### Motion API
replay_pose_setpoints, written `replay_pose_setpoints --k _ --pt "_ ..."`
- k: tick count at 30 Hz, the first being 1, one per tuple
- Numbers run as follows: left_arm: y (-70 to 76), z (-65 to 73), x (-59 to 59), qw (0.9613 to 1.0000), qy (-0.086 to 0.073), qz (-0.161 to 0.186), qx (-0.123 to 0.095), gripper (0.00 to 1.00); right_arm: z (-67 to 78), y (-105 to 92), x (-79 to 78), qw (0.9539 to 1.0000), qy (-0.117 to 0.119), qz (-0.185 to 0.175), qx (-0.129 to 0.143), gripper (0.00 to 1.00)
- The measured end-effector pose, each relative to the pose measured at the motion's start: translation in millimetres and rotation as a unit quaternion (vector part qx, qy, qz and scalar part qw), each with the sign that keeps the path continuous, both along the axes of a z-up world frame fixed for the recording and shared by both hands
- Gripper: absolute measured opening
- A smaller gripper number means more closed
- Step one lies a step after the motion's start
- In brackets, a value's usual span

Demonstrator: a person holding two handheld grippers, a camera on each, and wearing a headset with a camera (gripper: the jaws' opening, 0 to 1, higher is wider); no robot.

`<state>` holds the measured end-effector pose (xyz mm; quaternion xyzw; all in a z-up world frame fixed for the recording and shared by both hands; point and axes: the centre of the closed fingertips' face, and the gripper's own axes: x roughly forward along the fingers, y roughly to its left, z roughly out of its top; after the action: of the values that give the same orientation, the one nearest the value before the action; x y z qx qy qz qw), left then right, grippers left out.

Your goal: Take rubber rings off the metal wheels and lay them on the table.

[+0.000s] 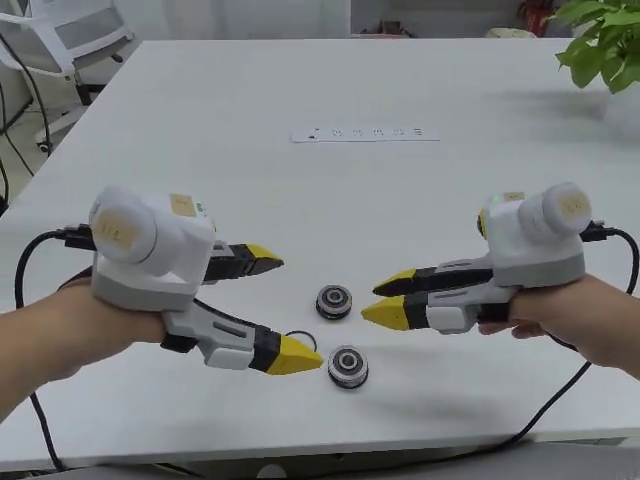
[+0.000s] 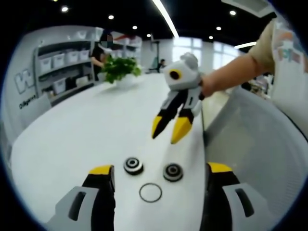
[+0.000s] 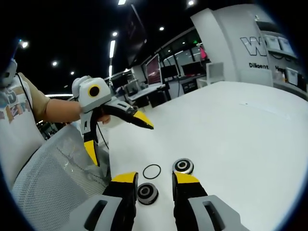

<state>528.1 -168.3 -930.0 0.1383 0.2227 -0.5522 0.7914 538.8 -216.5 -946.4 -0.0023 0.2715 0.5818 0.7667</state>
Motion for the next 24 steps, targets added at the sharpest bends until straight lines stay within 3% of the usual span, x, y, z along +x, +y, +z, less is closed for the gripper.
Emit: replay_pose_setpoints --k 24 --pt "-25.9 -33.7 -6.4 0.9982 0.031 -0.043 0.026 0.61 -52.0 -4.9 -21.9 0.9954 -0.023 0.067 -0.064 0.23"
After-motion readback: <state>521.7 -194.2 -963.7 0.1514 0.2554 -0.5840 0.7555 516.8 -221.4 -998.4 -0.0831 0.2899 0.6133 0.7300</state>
